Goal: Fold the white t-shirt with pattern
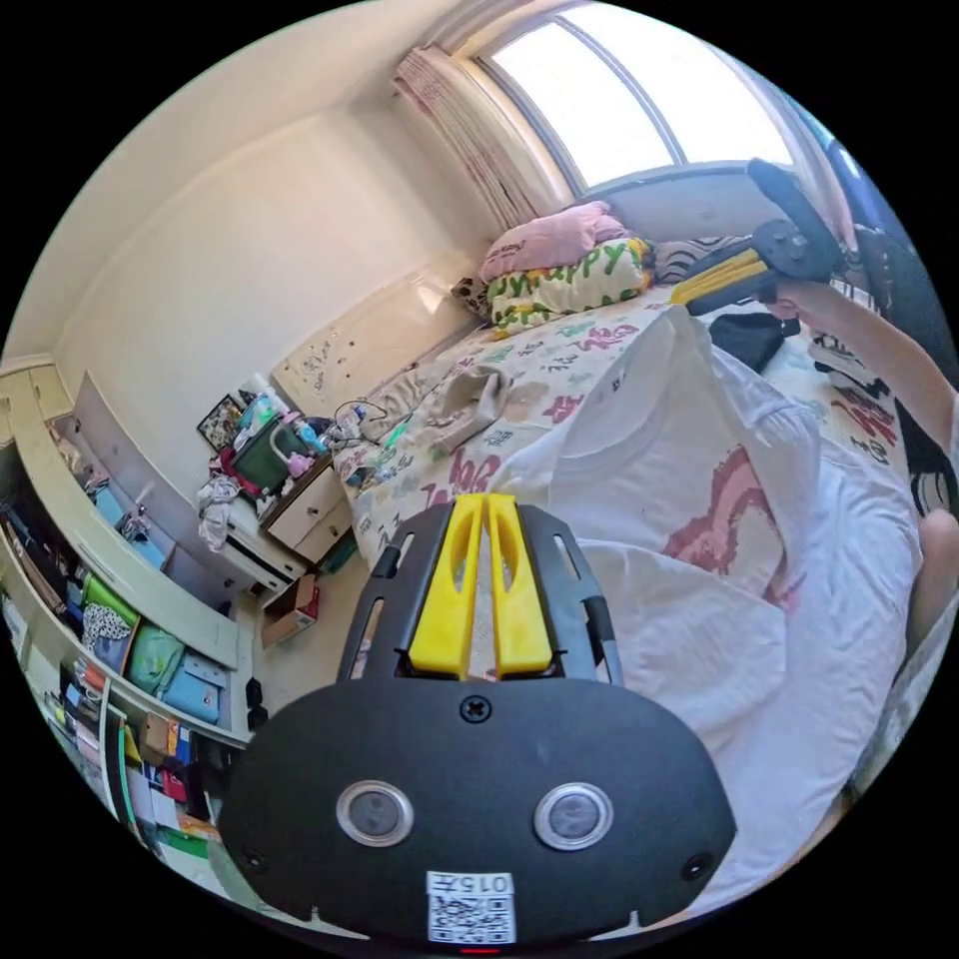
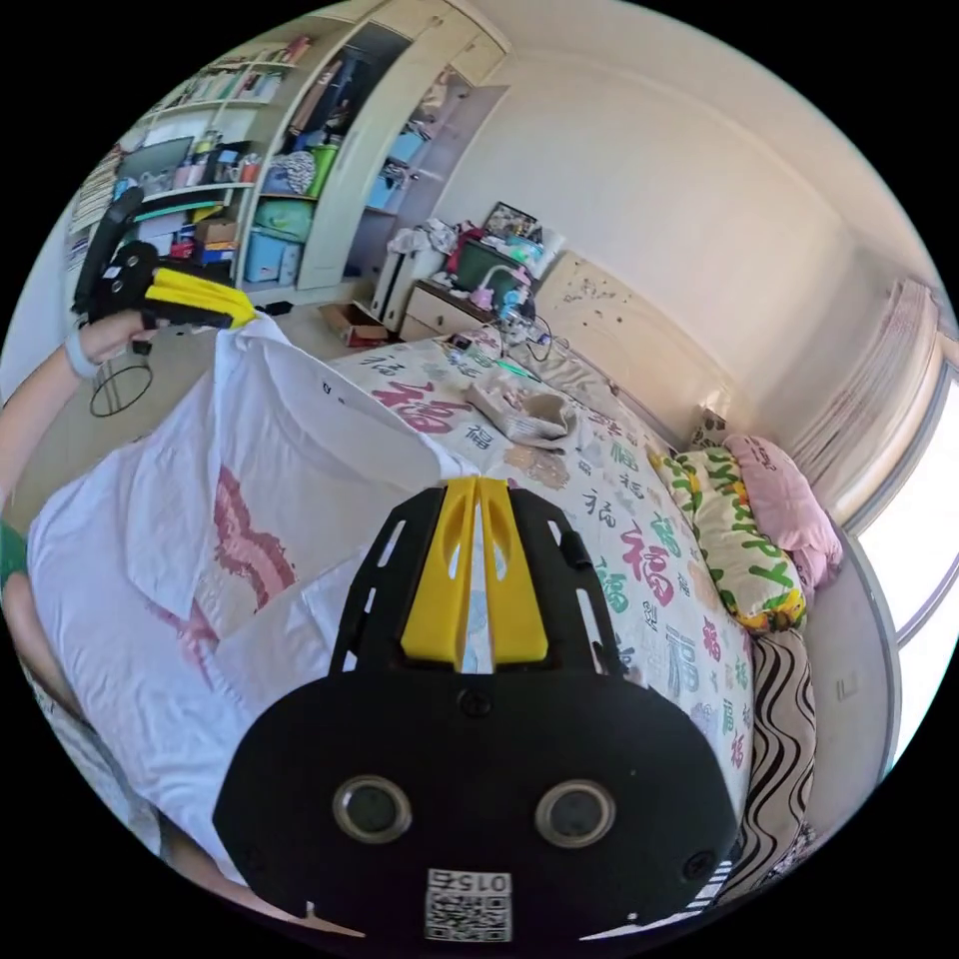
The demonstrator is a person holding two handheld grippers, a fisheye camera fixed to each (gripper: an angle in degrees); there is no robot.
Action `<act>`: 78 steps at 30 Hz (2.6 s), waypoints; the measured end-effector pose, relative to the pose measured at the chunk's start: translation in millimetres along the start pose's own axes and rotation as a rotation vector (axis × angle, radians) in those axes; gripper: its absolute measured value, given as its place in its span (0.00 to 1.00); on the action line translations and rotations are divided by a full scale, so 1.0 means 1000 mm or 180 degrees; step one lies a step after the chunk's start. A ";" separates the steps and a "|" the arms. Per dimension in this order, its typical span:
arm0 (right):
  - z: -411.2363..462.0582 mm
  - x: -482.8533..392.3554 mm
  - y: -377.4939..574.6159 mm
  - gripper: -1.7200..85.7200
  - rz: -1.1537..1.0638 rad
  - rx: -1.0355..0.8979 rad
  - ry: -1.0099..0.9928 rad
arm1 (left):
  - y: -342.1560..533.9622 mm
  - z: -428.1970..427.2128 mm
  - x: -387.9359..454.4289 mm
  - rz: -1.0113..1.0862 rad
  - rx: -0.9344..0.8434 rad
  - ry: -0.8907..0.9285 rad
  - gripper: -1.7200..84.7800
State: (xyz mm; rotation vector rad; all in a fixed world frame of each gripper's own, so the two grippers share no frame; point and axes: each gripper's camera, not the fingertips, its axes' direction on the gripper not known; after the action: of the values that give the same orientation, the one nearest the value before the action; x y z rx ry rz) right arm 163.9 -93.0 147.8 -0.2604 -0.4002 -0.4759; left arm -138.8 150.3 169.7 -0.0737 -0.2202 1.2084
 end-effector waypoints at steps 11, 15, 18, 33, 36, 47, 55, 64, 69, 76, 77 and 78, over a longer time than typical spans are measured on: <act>0.204 0.016 -0.081 0.04 0.0744 -0.0994 0.0352 | -0.037 0.189 0.011 -0.0424 -0.0850 -0.0427 0.06; 0.172 0.054 -0.071 0.11 0.0928 -0.0950 0.0187 | -0.034 0.165 -0.009 -0.0678 -0.0846 -0.0473 0.10; 0.096 0.055 -0.044 0.11 0.0464 -0.0726 -0.0260 | -0.023 0.093 -0.027 -0.0815 -0.0550 -0.0323 0.09; -0.020 -0.031 -0.008 0.15 -0.0505 -0.0553 -0.0736 | -0.032 -0.101 0.091 0.0017 -0.0559 0.0591 0.13; 0.025 -0.026 -0.029 0.14 -0.0482 -0.0971 -0.0973 | -0.056 -0.049 0.097 0.0006 -0.1046 0.0908 0.11; 0.041 0.242 -0.058 0.05 0.1750 -0.0431 -0.0673 | -0.056 -0.056 -0.155 -0.1717 -0.0519 0.0521 0.03; 0.094 0.309 -0.025 0.06 0.2284 -0.1119 -0.0195 | 0.051 -0.005 -0.253 -0.2592 -0.1359 0.0054 0.06; 0.109 0.204 -0.163 0.12 0.0727 -0.0590 -0.0817 | -0.098 0.000 -0.242 -0.1735 -0.0493 0.0632 0.11; 0.171 0.147 -0.171 0.10 0.0274 -0.1247 -0.0757 | -0.164 0.088 -0.179 -0.1197 -0.0935 0.0598 0.10; 0.155 0.160 -0.148 0.01 0.0376 -0.1136 -0.0653 | -0.156 0.131 -0.173 -0.1211 -0.1101 0.0471 0.02; 0.155 0.158 -0.143 0.01 0.0393 -0.1160 -0.0583 | -0.151 0.129 -0.177 -0.1321 -0.1013 0.0417 0.02; 0.155 0.157 -0.140 0.01 0.0433 -0.1161 -0.0564 | -0.148 0.130 -0.179 -0.1351 -0.1020 0.0410 0.02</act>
State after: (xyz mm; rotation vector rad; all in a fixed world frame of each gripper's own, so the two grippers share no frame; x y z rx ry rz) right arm 174.7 -223.1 374.6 -0.6824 -0.4639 -0.3908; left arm -90.2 -76.8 298.9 -0.3651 -0.2983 0.7351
